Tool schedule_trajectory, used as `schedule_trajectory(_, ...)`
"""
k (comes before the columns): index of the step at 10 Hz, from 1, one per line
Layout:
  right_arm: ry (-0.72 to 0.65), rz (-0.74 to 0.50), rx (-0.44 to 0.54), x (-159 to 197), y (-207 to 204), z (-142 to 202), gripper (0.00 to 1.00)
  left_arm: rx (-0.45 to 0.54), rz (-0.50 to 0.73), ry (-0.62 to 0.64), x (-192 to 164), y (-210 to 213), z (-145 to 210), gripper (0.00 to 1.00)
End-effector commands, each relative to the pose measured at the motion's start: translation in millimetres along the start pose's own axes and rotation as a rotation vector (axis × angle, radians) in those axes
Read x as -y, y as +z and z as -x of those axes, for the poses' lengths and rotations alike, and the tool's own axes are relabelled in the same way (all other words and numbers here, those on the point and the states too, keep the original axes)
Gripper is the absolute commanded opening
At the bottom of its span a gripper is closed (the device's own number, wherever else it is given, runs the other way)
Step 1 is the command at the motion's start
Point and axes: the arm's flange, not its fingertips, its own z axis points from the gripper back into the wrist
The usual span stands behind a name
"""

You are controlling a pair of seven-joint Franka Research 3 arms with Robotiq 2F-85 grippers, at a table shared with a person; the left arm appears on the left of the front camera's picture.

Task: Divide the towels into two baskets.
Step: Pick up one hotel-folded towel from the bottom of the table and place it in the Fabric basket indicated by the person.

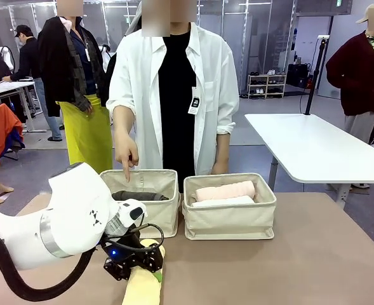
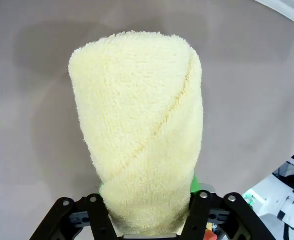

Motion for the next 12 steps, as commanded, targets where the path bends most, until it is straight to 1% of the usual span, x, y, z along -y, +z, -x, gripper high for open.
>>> schedule_trajectory(1,0.017,-0.003,0.011,-3,-2,-2,1.0,0.03,0.028,0.0,-23,6,35,0.4)
schedule_trajectory(2,0.017,-0.003,0.011,-3,-2,-2,1.0,0.018,0.052,0.013,-22,15,34,0.29)
schedule_trajectory(3,0.017,-0.003,0.011,-3,-2,-2,1.0,0.026,0.031,-0.017,-15,42,34,0.2)
schedule_trajectory(4,0.017,-0.003,0.011,-3,-2,-2,1.0,0.02,-0.014,-0.12,-12,73,35,0.2)
schedule_trajectory(5,0.017,-0.003,0.011,-3,-2,-2,1.0,-0.009,-0.007,-0.179,-11,101,37,0.2)
schedule_trajectory(6,0.017,-0.003,0.011,-3,-2,-2,1.0,-0.068,0.001,-0.286,-10,124,37,0.2)
schedule_trajectory(7,0.017,-0.003,0.011,-3,-2,-2,1.0,-0.149,-0.019,-0.527,-7,146,41,0.2)
schedule_trajectory(8,0.017,-0.003,0.011,-3,-2,-2,1.0,-0.158,-0.091,-0.713,-4,158,46,0.2)
schedule_trajectory(9,0.017,-0.003,0.011,-3,-2,-2,1.0,-0.14,-0.163,-0.868,-2,167,52,0.2)
schedule_trajectory(10,0.017,-0.003,0.011,-3,-2,-2,1.0,-0.129,-0.2,-1.053,-3,171,59,0.2)
schedule_trajectory(11,0.017,-0.003,0.011,-3,-2,-2,1.0,-0.088,-0.245,-1.262,-5,170,69,0.2)
schedule_trajectory(12,0.017,-0.003,0.011,-3,-2,-2,1.0,0.024,-0.374,-1.405,-9,167,75,0.2)
